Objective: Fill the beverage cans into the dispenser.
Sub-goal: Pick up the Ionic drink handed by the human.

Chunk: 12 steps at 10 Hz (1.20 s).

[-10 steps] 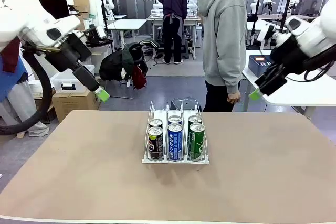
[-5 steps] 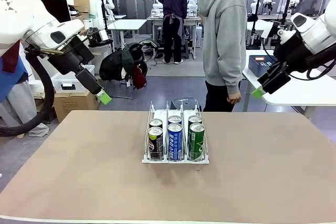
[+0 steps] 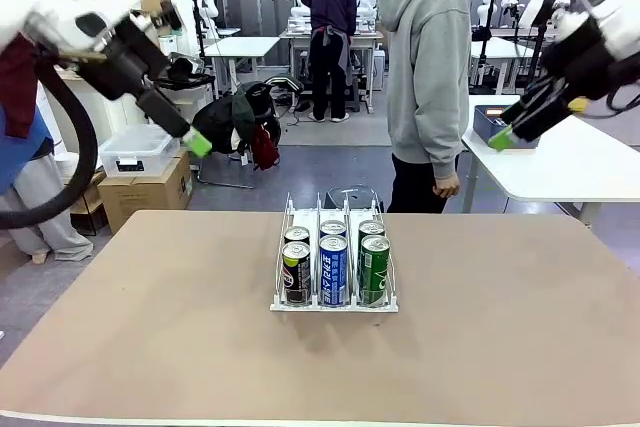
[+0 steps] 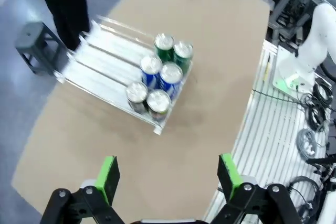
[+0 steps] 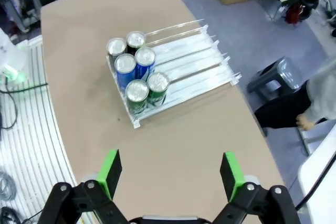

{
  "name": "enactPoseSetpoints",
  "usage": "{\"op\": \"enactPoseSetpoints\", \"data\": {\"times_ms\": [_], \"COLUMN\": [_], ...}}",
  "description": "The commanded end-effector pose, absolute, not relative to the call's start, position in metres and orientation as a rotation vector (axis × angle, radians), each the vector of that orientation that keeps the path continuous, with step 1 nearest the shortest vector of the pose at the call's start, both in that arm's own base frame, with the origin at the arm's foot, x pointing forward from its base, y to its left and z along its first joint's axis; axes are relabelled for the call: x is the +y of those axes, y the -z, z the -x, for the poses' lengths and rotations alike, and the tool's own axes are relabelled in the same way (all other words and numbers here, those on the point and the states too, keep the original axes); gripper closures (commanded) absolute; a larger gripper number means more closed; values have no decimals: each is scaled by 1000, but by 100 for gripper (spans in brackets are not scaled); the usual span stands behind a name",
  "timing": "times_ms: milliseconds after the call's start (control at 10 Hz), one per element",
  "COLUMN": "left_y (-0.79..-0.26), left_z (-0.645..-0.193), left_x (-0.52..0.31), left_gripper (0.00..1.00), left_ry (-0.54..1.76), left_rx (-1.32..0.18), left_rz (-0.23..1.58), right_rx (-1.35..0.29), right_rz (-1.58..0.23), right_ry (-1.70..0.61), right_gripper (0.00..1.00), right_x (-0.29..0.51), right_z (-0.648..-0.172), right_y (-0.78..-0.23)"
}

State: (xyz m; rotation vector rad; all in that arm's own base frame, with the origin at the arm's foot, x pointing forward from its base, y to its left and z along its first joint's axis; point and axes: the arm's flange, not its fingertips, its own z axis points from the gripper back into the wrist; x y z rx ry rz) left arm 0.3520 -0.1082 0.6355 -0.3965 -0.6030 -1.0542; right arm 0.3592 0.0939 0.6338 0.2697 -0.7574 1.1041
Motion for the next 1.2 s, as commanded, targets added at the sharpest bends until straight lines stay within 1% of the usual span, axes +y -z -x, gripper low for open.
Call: {"op": "enactPoseSetpoints", "data": {"times_ms": [0, 100, 300, 400, 500, 600, 800, 900, 1000, 1100], "left_y": [-643, -654, -669, -678, -687, -692, -696, -693, -697, -697], "left_z": [-353, -350, -343, -341, -335, -328, -321, -321, -325, -325], "left_x": [-107, -106, -106, -103, -102, -101, -96, -92, -98, -98], "left_gripper": [0, 0, 0, 0, 0, 0, 0, 0, 0, 0], "left_ry": [1087, 1080, 1073, 1063, 1088, 1097, 1095, 1091, 1096, 1096], "left_rx": [-743, -812, -831, -868, -854, -848, -831, -778, -854, -854], "left_rz": [340, 302, 244, 216, 209, 196, 269, 306, 218, 218], "right_rx": [-824, -816, -777, -774, -769, -775, -778, -795, -812, -812], "right_rz": [-262, -253, -233, -214, -200, -195, -188, -209, -206, -206], "right_ry": [-1117, -1108, -1099, -1092, -1081, -1066, -1050, -1065, -1079, -1079], "right_gripper": [0, 0, 0, 0, 0, 0, 0, 0, 0, 0], "right_x": [85, 79, 72, 70, 66, 63, 59, 56, 57, 57], "right_z": [-359, -355, -351, -351, -352, -351, -351, -351, -349, -349], "right_y": [-653, -671, -699, -710, -723, -729, -731, -729, -733, -733]}}
